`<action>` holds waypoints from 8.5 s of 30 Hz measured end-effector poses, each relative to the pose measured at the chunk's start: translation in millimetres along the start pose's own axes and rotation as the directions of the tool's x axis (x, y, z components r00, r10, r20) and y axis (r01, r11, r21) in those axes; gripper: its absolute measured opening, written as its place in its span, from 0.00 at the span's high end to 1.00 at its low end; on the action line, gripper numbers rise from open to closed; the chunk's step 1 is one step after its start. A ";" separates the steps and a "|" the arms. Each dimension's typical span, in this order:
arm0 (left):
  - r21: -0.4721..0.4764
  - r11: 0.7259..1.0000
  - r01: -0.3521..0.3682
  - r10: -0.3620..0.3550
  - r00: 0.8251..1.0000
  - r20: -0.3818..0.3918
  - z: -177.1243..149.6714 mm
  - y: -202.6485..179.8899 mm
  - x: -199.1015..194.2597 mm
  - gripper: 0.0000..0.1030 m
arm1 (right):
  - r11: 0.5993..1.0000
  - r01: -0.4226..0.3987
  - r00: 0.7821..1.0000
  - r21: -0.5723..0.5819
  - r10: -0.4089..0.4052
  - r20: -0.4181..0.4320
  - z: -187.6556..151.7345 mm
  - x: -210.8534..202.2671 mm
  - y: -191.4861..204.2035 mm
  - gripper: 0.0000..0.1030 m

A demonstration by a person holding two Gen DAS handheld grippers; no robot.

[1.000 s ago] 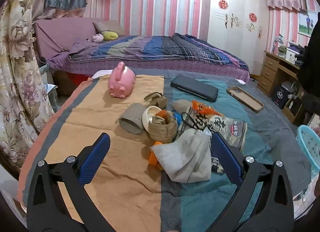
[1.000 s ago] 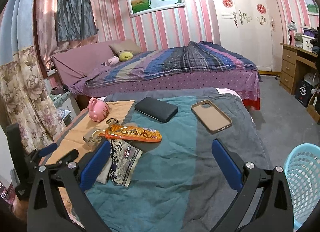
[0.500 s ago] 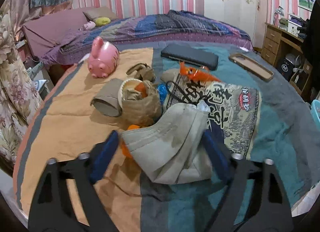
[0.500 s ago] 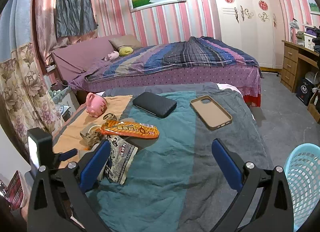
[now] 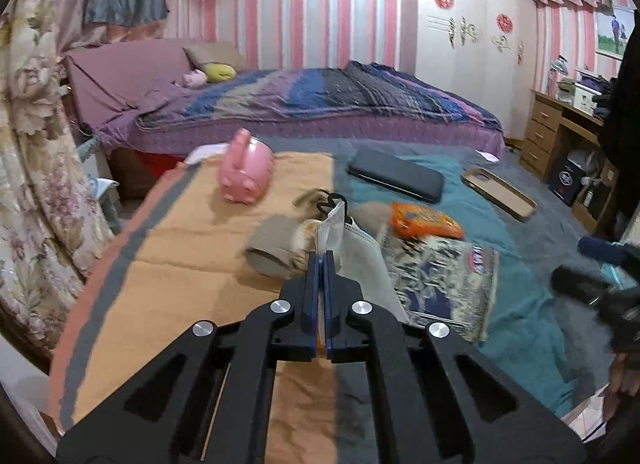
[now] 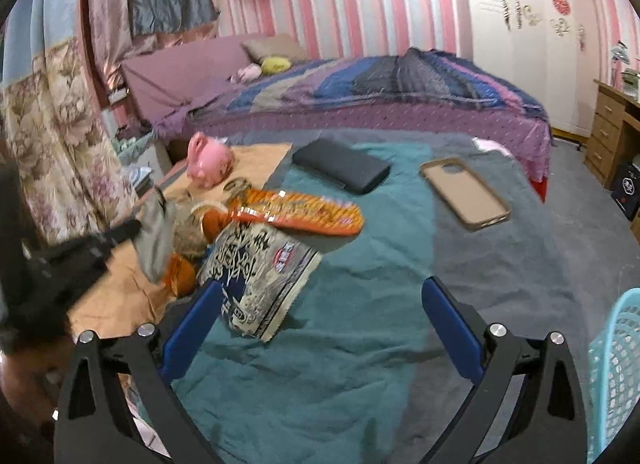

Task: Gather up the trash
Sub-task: 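Lift the wrapper with the right tool and carry it to the blue wastebasket, then open the right tool to drop the wrapper into the wastebasket, then return both tools to the bed and grasp an orange peel with the left tool, then hold the orange peel in the left tool while the right tool grasps another orange peel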

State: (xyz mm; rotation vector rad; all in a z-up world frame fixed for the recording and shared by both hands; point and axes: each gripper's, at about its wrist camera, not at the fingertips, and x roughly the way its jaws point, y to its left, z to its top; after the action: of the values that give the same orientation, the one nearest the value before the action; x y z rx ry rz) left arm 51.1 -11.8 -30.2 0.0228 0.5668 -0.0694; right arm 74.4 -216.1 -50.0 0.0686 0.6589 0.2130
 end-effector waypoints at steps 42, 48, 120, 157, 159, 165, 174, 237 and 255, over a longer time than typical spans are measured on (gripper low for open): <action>-0.039 0.999 0.038 -0.033 0.994 0.105 16.3 -16.3 -31.7 0.99 | 0.995 -0.042 0.962 -0.094 0.065 0.263 14.1 -88.6 1.8 0.92; -0.027 0.997 0.072 -0.068 0.988 0.137 19.8 -39.3 -41.1 0.99 | 0.997 -0.006 0.961 -0.073 0.026 0.275 13.9 -95.7 -14.4 0.92; 0.175 0.828 0.532 -0.550 0.831 0.076 9.0 -321.1 -64.2 0.99 | 0.821 0.444 0.807 0.359 -0.540 0.238 -60.1 -240.2 -229.4 0.98; 0.175 0.829 0.532 -0.546 0.837 0.042 29.0 -301.1 -53.1 0.09 | 0.767 0.476 0.789 0.431 -0.589 0.177 -60.9 -212.0 -249.7 0.35; 0.159 0.839 0.520 -0.533 0.844 0.052 31.8 -279.4 -50.7 0.09 | 0.775 0.468 0.793 0.424 -0.580 0.184 -57.3 -208.3 -242.2 0.35; 0.117 0.892 0.436 -0.446 0.891 0.080 40.9 -216.6 -41.0 0.09 | 0.814 0.451 0.816 0.367 -0.542 0.198 -42.2 -187.7 -211.3 0.34; -0.020 0.971 0.238 -0.235 0.966 0.105 34.3 -109.2 -13.5 0.08 | 0.900 0.354 0.880 0.254 -0.412 0.236 -15.3 -146.2 -145.2 0.30; -0.042 0.998 0.042 -0.047 0.991 -0.125 -7.5 66.3 40.4 0.90 | 0.996 -0.090 0.996 -0.005 0.090 0.003 23.1 18.0 24.6 0.24; -0.135 0.987 -0.090 0.078 0.992 -0.095 -12.1 132.6 32.9 0.90 | 0.984 -0.159 0.987 -0.083 0.157 -0.027 3.0 44.0 117.7 0.24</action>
State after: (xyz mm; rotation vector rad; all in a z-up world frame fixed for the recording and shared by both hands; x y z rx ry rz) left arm 81.8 119.0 -57.7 -0.0860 0.6583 0.0537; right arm 89.6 -91.6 -58.7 0.0369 0.6647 0.3952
